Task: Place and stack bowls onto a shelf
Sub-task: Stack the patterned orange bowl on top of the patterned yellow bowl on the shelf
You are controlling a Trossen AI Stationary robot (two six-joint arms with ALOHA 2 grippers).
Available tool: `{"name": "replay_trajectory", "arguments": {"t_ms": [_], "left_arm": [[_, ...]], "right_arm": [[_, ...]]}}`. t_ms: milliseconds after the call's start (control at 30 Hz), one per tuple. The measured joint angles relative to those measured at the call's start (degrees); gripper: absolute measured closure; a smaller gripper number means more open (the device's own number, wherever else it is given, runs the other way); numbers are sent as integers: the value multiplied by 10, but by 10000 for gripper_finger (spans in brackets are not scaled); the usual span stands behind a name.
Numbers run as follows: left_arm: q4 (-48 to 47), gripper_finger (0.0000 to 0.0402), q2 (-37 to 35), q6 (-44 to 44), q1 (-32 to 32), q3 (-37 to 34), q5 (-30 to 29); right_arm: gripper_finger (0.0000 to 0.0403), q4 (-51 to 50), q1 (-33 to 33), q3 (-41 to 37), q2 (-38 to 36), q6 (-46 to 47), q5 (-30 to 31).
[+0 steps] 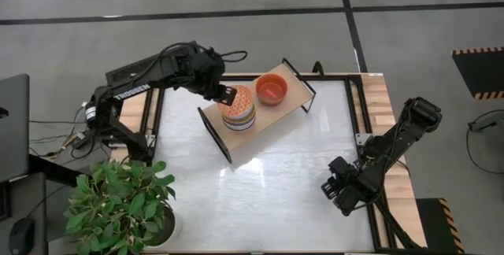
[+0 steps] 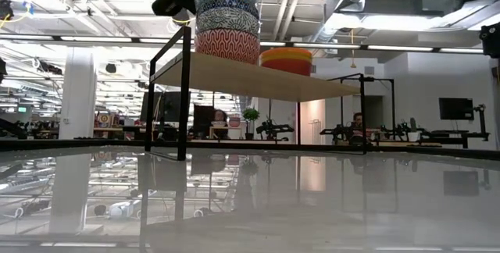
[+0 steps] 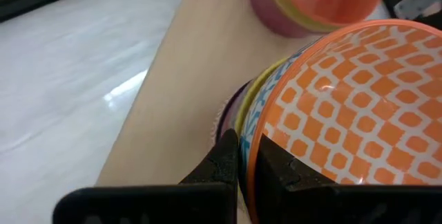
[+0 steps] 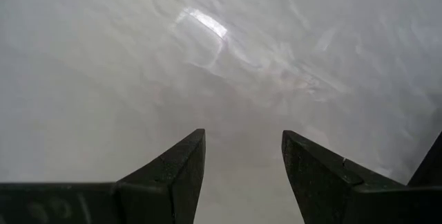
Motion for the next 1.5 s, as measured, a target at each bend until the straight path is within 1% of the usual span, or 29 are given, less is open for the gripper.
{"name": "replay_trajectory", "arguments": {"t_ms": [267,400,500,800,933,1033,1267,1500], "left_arm": [[-2,399,1,7,0,0,-4],[-1,396,1,22,0,0,7],[0,380,1,23,0,0,7],[6,314,1,26,0,0,-9],[28,297,-1,28,3,0,-10],[45,295,-7,28,4,1,-10],[45,295,-9,29,5,31,-3],[41,295,-10,34,5,32,-10]], "right_arm": [[185,-2,0,0,0,0,0],[185,-3,0,0,0,0,0],[185,-3,0,0,0,0,0],[184,-2,0,0,0,1,0],[184,-2,-1,0,0,1,0],[184,-1,-6,0,0,1,0],[184,1,-16,0,0,-10,1],[184,1,-22,0,0,-14,2]]}}
